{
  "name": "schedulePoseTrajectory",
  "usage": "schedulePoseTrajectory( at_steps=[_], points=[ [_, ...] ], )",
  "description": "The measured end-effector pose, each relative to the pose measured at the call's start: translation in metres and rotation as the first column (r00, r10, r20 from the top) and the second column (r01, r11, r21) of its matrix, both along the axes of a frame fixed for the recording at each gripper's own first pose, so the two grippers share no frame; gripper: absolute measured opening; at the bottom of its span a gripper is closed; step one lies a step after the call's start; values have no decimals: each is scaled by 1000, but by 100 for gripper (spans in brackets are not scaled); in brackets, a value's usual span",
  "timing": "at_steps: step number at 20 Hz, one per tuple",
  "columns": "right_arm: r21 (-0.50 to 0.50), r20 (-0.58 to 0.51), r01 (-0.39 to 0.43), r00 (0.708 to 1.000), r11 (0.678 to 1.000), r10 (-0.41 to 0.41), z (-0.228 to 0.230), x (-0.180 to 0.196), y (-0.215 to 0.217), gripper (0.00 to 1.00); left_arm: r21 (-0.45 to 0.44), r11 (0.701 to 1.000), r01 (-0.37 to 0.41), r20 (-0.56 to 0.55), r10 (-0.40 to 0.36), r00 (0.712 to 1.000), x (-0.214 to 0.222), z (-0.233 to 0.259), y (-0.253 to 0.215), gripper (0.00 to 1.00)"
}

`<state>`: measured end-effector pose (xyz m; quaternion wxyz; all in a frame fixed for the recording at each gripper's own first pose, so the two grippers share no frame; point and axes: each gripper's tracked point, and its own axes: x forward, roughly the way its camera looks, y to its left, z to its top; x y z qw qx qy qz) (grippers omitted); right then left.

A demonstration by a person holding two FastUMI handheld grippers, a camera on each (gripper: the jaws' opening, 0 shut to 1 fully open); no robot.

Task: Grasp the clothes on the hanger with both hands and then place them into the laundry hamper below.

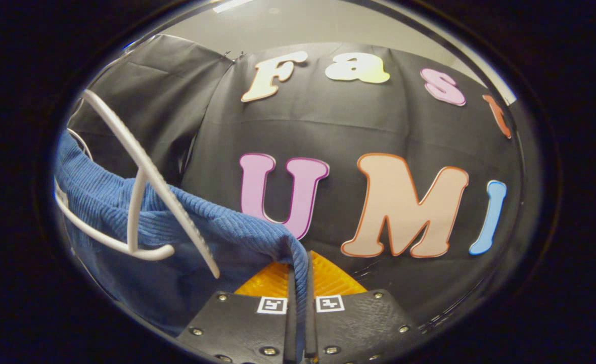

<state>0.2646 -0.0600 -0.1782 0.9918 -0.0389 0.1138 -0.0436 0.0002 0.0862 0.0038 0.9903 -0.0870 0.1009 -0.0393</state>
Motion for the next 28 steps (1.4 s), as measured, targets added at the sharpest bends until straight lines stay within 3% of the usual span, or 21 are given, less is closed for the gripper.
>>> schedulePoseTrajectory(
  at_steps=[7, 18, 28],
  points=[
    [137, -94, -52, 993, 989, 65, -45, -15, 35, 7, 35, 999, -2, 17, 2, 1000, 1, 13, 2, 3],
    [180, -111, -91, 987, 979, 112, -54, -31, 62, 7, -30, 999, 43, 58, -41, 997, -3, 49, -4, 3],
    [196, -94, -123, 985, 973, 143, -47, -40, 71, 7, 51, 999, 1, 140, -8, 990, 7, 83, 21, 3]
  ],
)
